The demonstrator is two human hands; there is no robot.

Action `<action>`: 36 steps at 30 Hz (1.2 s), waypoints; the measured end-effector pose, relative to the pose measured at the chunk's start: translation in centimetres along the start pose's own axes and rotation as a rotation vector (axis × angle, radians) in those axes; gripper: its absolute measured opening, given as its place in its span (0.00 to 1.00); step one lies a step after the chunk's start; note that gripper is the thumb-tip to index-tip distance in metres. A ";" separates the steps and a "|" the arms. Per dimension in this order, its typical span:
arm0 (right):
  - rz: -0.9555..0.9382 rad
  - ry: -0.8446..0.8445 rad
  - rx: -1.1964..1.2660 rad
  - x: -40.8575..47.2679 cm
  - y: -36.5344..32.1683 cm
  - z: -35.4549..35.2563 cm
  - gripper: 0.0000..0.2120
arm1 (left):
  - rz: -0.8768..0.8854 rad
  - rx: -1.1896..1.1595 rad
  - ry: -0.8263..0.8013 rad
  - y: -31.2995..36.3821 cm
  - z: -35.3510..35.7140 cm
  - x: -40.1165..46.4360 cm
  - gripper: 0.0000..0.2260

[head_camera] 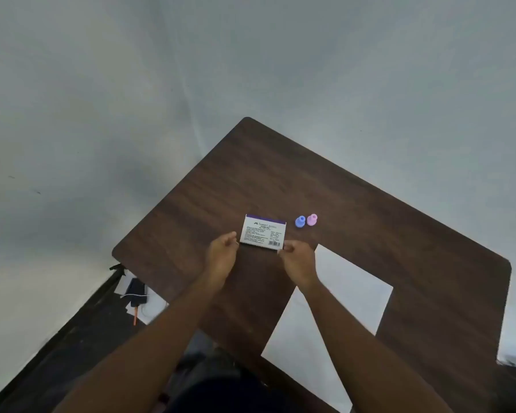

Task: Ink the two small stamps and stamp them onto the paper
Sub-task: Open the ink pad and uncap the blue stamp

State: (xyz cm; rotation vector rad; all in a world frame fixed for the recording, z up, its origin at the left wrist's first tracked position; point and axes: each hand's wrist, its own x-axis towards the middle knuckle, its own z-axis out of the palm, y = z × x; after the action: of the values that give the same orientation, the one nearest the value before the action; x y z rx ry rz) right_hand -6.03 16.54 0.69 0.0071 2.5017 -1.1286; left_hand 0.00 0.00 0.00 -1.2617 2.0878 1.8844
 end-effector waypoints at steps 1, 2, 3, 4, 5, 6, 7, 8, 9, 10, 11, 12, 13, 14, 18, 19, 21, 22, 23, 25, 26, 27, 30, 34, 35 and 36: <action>0.004 0.014 -0.002 0.4 0.0 0.1 0.06 | 0.034 0.074 0.005 0.1 0.0 0.5 0.17; 0.025 0.026 -0.009 0.7 0.0 0.1 0.07 | 0.056 0.149 0.003 0.4 0.0 0.7 0.18; 0.044 0.028 -0.018 0.9 0.1 0.2 0.08 | 0.077 0.220 0.000 0.3 0.1 1.2 0.19; 0.073 0.024 -0.022 1.0 0.1 0.3 0.09 | 0.083 0.271 -0.008 0.3 0.2 1.4 0.20; 0.084 0.023 -0.019 1.1 0.2 0.5 0.10 | 0.092 0.310 -0.022 0.2 0.3 1.8 0.20; 0.090 0.025 -0.022 1.1 0.3 0.6 0.10 | 0.098 0.331 -0.033 0.2 0.3 2.0 0.21; 0.084 0.030 -0.022 1.2 0.4 0.8 0.11 | 0.106 0.339 -0.038 0.2 0.4 2.2 0.20; 0.077 0.035 -0.015 1.2 0.3 0.9 0.11 | 0.121 0.349 -0.046 0.3 0.4 2.3 0.20; 0.071 0.040 0.000 1.2 0.4 1.0 0.12 | 0.145 0.358 -0.058 0.3 0.5 2.4 0.19; 0.070 0.043 0.020 1.2 0.4 1.1 0.12 | 0.170 0.359 -0.070 0.4 0.6 2.4 0.19; 0.071 0.044 0.035 1.3 0.4 1.2 0.13 | 0.186 0.348 -0.085 0.5 0.6 2.4 0.19; 0.072 0.044 0.034 1.4 0.5 1.2 0.13 | 0.190 0.327 -0.093 0.6 0.6 2.2 0.19; 0.069 0.049 0.029 1.5 0.6 1.3 0.12 | 0.182 0.308 -0.090 0.6 0.7 2.1 0.19; 0.065 0.057 0.022 1.6 0.6 1.3 0.12 | 0.176 0.296 -0.079 0.6 0.7 2.1 0.19; 0.087 0.095 0.049 1.8 0.2 1.0 0.08 | 0.181 0.232 -0.055 1.4 1.0 1.9 0.17; 0.091 0.110 0.064 1.9 0.1 0.8 0.08 | 0.181 0.206 -0.048 1.6 1.0 1.9 0.17; 0.097 0.140 0.098 2.3 -0.5 0.4 0.08 | 0.157 0.148 -0.024 2.2 0.8 2.1 0.16; 0.101 0.144 0.114 2.5 -0.7 0.2 0.08 | 0.144 0.118 -0.018 2.5 0.8 2.2 0.16; 0.099 0.145 0.134 2.8 -1.1 0.0 0.08 | 0.141 0.093 -0.018 2.8 0.7 2.5 0.16; 0.105 0.157 0.176 3.3 -1.7 -0.4 0.13 | 0.160 0.070 -0.004 3.6 0.6 3.0 0.17; 0.121 0.159 0.203 3.7 -2.0 -0.5 0.14 | 0.177 0.070 0.010 4.0 0.7 3.4 0.17; 0.135 0.146 0.230 4.0 -2.3 -0.6 0.14 | 0.189 0.072 0.016 4.4 0.7 3.7 0.18; 0.180 0.078 0.292 5.1 -3.0 -0.7 0.16 | 0.135 0.057 -0.068 5.1 0.8 5.0 0.17; 0.146 0.059 0.250 6.4 -4.1 -0.9 0.18 | 0.070 0.006 -0.167 5.6 0.9 6.9 0.19; 0.126 0.056 0.218 6.8 -4.3 -0.9 0.18 | 0.062 0.008 -0.179 5.7 0.8 7.3 0.19; 0.110 0.047 0.190 7.2 -4.5 -0.9 0.19 | 0.056 0.009 -0.188 5.7 0.9 7.7 0.19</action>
State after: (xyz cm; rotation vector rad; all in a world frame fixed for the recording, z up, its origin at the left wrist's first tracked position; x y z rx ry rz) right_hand -13.70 13.02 1.93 0.2239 2.3921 -1.3283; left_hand -8.91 -3.73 0.20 -0.9905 2.0517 1.9296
